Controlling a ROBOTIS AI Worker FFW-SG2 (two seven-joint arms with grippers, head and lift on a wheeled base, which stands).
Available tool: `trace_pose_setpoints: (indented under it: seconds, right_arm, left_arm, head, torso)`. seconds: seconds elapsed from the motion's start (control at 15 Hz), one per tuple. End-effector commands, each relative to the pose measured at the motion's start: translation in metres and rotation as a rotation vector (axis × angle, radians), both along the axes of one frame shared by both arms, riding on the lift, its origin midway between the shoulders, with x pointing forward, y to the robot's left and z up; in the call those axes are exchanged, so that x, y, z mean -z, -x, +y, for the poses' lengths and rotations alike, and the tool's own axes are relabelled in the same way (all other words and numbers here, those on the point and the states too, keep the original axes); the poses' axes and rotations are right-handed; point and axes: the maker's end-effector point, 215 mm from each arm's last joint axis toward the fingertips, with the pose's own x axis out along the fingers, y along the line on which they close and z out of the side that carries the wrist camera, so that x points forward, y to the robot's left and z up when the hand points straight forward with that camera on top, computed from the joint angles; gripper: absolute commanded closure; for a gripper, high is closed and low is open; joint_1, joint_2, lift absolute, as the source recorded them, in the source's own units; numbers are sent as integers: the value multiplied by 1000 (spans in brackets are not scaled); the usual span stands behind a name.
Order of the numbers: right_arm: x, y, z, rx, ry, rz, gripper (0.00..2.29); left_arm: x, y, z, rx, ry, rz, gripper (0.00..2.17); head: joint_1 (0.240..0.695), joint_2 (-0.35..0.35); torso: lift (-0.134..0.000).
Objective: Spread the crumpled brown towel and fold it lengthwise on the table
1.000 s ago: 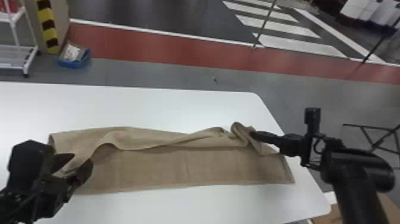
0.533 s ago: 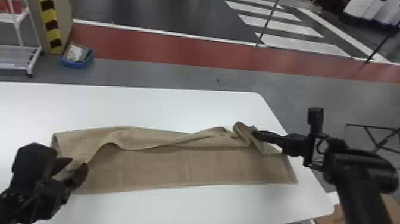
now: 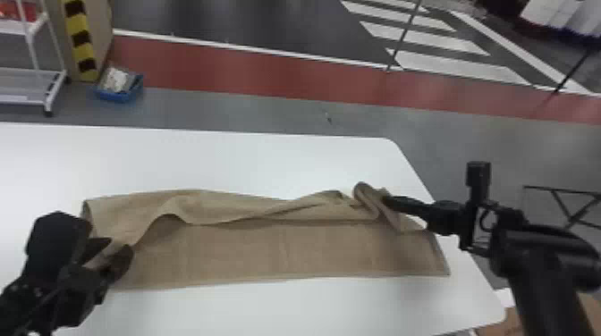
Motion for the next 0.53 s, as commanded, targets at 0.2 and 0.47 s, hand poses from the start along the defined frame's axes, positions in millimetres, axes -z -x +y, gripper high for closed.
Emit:
trace_pose_setpoints:
  seconds: [0.2, 0.47]
  right_arm:
    - [-1, 0, -2, 1, 1, -4, 1214]
    - [-3, 0, -5, 3, 4, -5, 1214]
  left_arm:
    - [9, 0, 4, -5, -16, 36, 1001]
    - [12, 4, 1, 0, -18, 52, 1004]
  head:
    - [695, -328]
    - [695, -330]
  torso:
    - [-123]
    - [-123]
